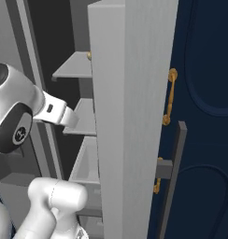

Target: Grab a lemon wedge from the fridge and one ice cube from the ice bowl, and put them in the glass of lemonade.

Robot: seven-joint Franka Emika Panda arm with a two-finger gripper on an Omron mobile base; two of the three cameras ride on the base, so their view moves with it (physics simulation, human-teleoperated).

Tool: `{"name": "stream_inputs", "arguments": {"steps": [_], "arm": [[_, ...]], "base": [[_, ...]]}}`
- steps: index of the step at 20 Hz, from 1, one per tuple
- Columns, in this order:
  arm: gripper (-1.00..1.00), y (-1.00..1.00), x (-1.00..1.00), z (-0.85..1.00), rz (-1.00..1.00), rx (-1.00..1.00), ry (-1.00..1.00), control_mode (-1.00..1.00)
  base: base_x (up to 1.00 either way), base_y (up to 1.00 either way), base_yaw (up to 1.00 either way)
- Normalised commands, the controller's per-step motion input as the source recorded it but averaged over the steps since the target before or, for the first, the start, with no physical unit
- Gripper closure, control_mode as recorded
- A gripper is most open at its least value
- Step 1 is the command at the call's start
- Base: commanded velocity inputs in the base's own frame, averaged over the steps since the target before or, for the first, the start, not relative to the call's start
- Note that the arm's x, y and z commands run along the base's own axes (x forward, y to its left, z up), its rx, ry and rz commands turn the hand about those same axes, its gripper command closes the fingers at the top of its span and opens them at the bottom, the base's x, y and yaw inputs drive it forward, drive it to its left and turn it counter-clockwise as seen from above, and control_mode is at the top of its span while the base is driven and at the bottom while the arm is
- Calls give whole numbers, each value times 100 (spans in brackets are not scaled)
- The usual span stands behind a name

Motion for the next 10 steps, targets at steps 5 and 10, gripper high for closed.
{"name": "stream_inputs", "arguments": {"steps": [5, 10], "arm": [[-100, -12, 28, 92, 0, -3, 3, -100], [-100, -23, 33, 54, 12, -9, 0, -100]], "base": [[0, 0, 0], [0, 0, 0]]}}
